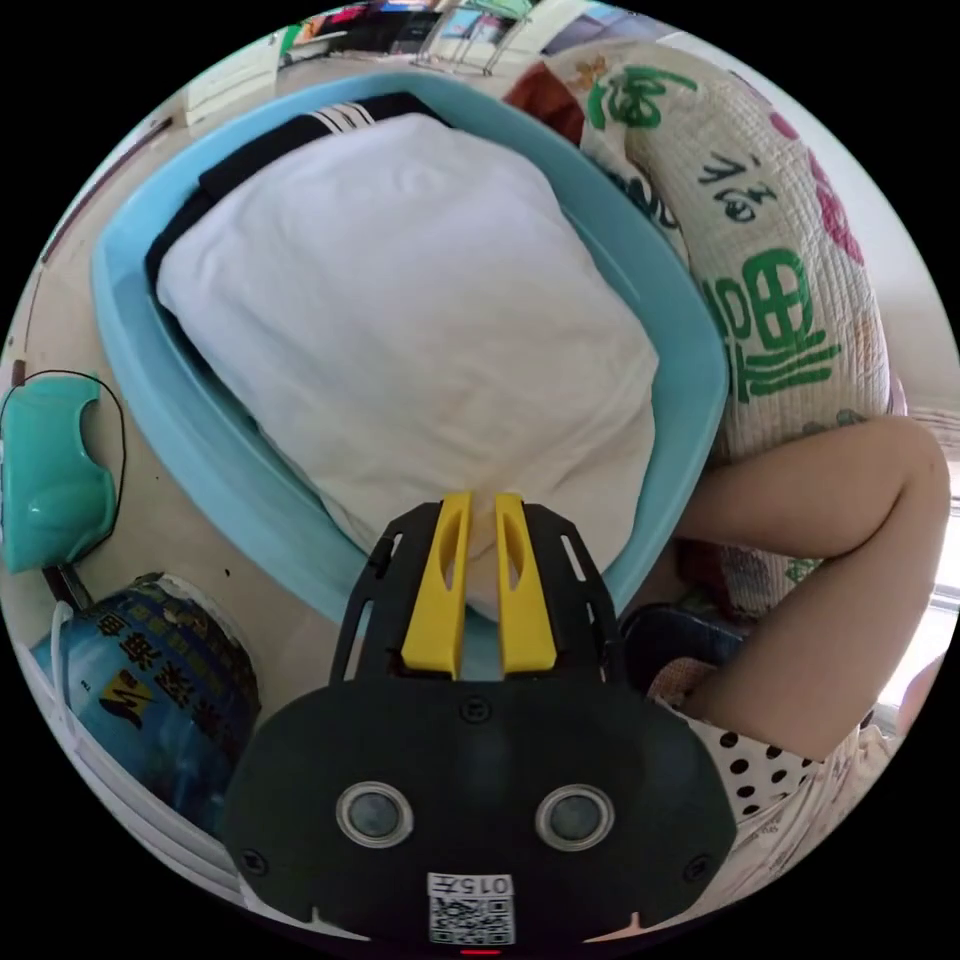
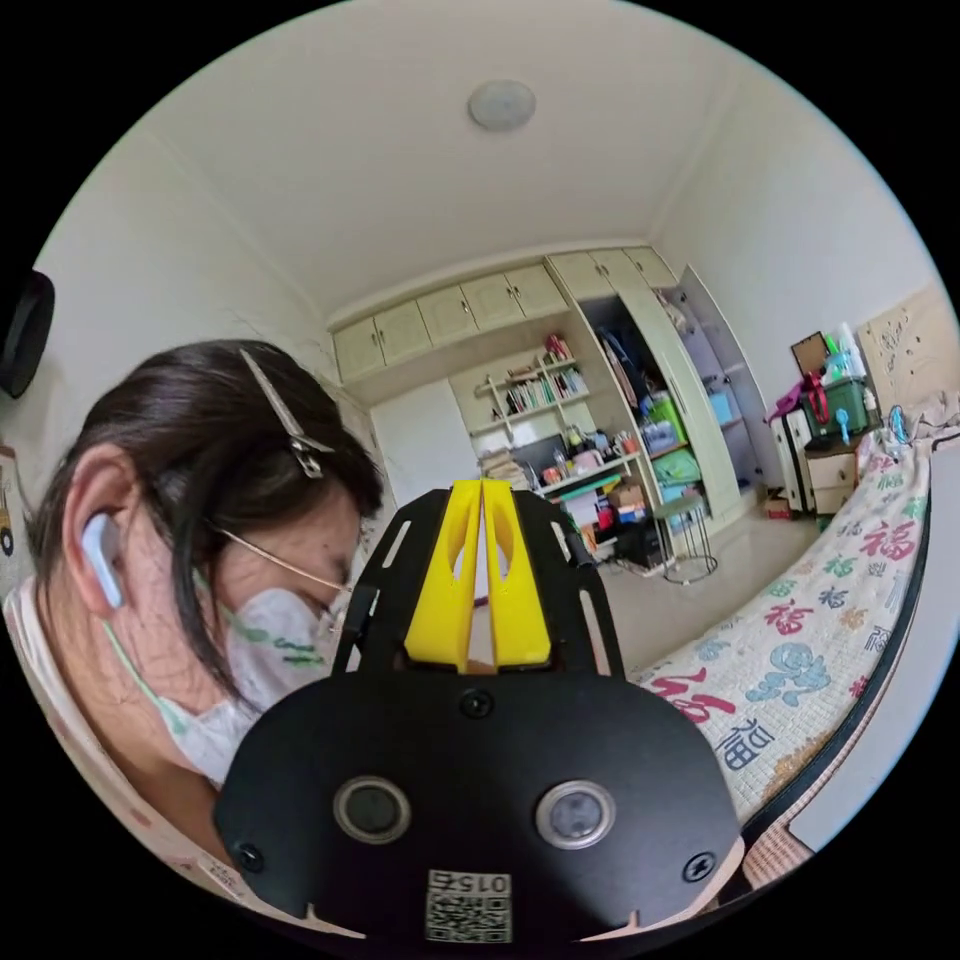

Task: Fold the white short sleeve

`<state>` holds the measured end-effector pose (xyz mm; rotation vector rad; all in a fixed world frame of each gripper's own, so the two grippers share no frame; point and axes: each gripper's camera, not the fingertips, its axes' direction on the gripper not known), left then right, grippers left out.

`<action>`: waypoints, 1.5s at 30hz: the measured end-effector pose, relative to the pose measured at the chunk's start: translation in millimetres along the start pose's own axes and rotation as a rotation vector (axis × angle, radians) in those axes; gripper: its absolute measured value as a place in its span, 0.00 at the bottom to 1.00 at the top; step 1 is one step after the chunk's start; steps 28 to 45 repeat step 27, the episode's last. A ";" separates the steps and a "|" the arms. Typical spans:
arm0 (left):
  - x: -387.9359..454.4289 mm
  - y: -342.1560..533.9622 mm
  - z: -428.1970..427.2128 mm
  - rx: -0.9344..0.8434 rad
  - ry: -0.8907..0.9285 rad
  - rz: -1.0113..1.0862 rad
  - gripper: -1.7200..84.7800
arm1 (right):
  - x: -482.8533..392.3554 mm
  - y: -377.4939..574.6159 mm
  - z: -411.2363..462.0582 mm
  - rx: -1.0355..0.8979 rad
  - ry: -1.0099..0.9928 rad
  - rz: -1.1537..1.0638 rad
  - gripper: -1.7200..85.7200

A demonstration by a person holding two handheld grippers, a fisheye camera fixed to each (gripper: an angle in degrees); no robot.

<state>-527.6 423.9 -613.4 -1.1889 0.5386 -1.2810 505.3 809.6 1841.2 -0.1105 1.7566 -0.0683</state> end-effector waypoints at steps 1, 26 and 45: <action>3.3 -4.2 1.0 -0.014 -0.004 0.001 0.07 | -23.0 -27.9 -3.2 0.043 -0.018 -0.012 0.01; 366.2 -72.7 -363.2 0.615 0.198 0.398 0.09 | -245.7 -450.9 89.8 0.788 0.407 -0.830 0.01; 408.3 -66.0 -391.6 0.692 0.116 0.463 0.10 | -237.3 -453.6 95.2 0.813 0.465 -0.864 0.01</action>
